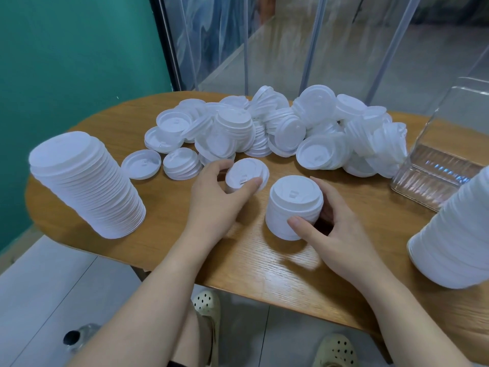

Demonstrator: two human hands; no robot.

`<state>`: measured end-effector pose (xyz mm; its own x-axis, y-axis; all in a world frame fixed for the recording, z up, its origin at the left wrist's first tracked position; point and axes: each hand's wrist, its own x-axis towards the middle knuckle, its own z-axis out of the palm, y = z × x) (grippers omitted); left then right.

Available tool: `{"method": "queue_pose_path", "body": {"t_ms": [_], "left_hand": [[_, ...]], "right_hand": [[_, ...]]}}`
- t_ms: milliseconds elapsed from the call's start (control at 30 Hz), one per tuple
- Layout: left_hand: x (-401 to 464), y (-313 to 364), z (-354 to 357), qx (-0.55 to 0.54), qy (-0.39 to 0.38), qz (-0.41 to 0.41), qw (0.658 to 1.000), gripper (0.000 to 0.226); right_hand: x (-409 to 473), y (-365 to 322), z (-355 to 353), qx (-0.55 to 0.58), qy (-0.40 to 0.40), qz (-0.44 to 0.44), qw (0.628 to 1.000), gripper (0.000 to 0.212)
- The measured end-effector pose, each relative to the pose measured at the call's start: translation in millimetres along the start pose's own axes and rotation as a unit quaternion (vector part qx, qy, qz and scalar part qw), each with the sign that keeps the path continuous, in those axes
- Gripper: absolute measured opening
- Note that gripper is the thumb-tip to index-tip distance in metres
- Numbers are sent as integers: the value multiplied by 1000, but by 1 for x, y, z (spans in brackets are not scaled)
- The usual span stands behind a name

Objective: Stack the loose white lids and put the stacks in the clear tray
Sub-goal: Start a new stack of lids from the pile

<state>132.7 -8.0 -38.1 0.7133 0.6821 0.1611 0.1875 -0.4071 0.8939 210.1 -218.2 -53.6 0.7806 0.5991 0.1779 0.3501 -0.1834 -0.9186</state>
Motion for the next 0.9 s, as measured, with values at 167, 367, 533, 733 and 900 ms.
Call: {"method": "queue_pose_path", "body": {"t_ms": [167,367,533,733,900], "left_hand": [[-16,18,5,-82,-24,54,995,45],[-31,23,21,-76,-87,91,989,60],[-30,24,24,-69,-117,97,986,71],[-25,23,25,-77,-139,80,984,71],[-23,21,24,-67,-160,87,981,68]], "right_hand": [[2,3,1,9,1,-2,1000,72],[2,3,1,27,-4,-5,1000,63],[1,-1,-1,36,-3,-3,999,58],[3,1,-3,42,-12,9,999,70],[3,0,-4,40,-15,7,999,72]]}}
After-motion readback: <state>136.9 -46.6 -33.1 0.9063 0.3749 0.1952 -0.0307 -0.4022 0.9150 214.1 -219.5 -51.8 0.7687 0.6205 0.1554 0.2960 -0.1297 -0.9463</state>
